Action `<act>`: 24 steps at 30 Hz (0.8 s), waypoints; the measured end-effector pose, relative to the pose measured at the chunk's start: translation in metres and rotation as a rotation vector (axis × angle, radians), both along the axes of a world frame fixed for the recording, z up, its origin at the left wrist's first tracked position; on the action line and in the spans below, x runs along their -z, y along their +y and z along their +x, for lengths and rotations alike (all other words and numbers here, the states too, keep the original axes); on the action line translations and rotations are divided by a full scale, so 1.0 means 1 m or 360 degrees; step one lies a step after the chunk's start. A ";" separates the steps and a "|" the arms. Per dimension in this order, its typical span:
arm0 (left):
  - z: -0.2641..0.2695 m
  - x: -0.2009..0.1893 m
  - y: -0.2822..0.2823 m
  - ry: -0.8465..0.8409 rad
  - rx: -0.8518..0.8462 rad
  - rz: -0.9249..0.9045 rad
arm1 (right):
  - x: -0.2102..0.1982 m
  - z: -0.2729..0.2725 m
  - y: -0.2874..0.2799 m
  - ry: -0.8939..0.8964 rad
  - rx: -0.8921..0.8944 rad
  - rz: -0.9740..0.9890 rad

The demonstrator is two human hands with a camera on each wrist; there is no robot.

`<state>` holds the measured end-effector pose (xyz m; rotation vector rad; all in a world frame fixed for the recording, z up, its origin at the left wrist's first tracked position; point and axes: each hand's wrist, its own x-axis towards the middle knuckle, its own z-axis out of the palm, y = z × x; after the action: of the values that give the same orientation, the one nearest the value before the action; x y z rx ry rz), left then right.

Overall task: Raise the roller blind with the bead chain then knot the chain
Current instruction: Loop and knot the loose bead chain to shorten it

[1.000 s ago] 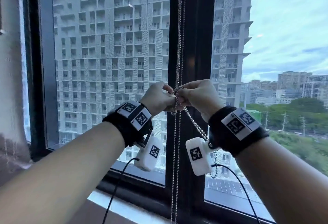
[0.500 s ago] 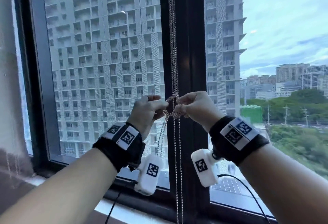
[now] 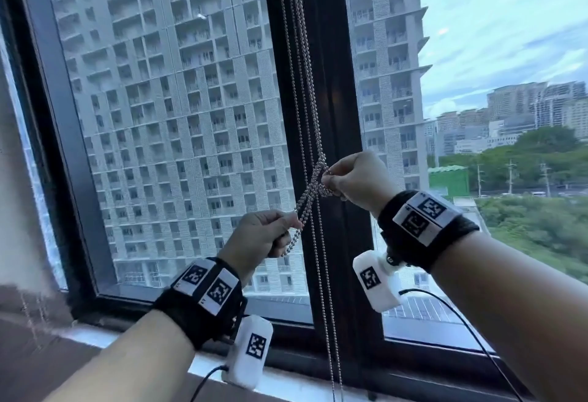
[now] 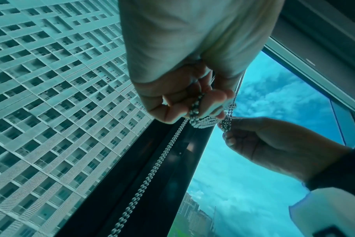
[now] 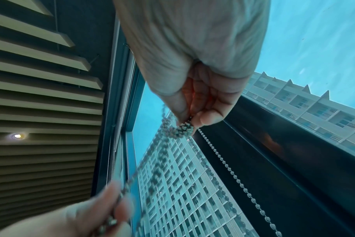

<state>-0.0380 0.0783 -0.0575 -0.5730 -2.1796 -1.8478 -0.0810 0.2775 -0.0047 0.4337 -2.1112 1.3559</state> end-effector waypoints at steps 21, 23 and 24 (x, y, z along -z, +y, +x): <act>-0.001 0.021 0.003 0.0160 -0.0220 -0.0565 | -0.007 0.016 0.000 -0.0032 0.0034 0.0422; -0.002 0.024 0.001 0.0154 -0.0237 -0.0565 | -0.006 0.016 0.002 -0.0029 0.0016 0.0391; -0.002 0.026 0.000 0.0120 -0.0230 -0.0540 | -0.005 0.016 0.002 -0.0019 0.0016 0.0367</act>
<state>-0.0404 0.0787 -0.0837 -0.5204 -2.4281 -1.3723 -0.0653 0.2792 0.0003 0.5082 -2.2864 1.1154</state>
